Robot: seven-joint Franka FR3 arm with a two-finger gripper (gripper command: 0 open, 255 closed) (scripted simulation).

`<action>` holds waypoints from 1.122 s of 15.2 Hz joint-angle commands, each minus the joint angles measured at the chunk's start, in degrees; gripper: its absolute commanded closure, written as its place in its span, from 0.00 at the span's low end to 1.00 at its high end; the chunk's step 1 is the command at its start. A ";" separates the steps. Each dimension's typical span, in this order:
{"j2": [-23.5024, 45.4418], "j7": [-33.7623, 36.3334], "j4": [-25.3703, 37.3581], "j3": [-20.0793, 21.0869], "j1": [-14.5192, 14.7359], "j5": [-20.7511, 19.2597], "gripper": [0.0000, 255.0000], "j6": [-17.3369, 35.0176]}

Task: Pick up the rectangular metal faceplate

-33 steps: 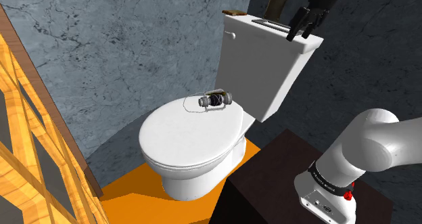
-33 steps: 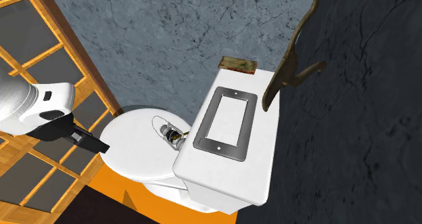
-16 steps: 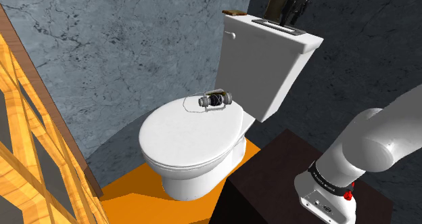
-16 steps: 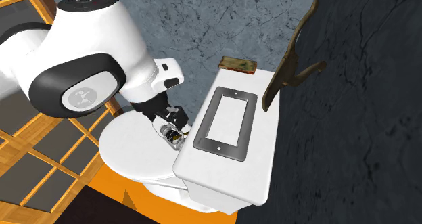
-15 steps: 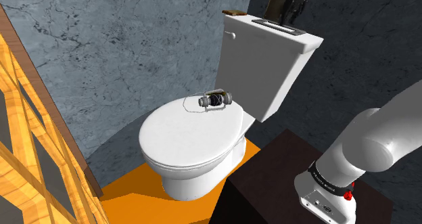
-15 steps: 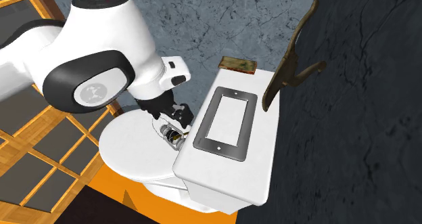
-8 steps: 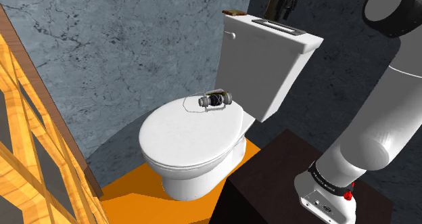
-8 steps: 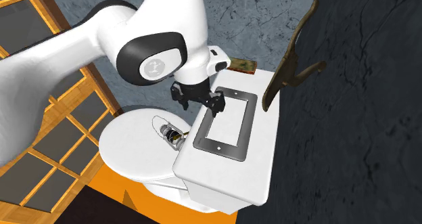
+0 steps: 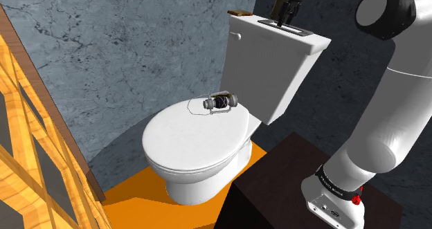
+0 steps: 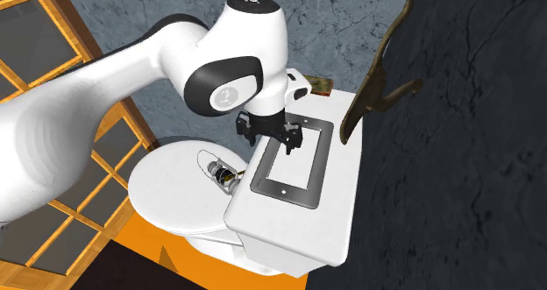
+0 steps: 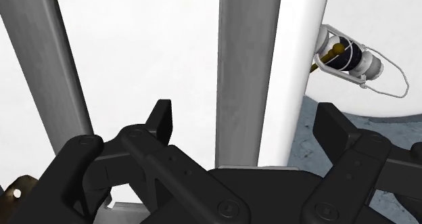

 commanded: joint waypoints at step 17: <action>0.56 -0.13 1.88 -0.06 -0.33 0.31 1.00 -1.35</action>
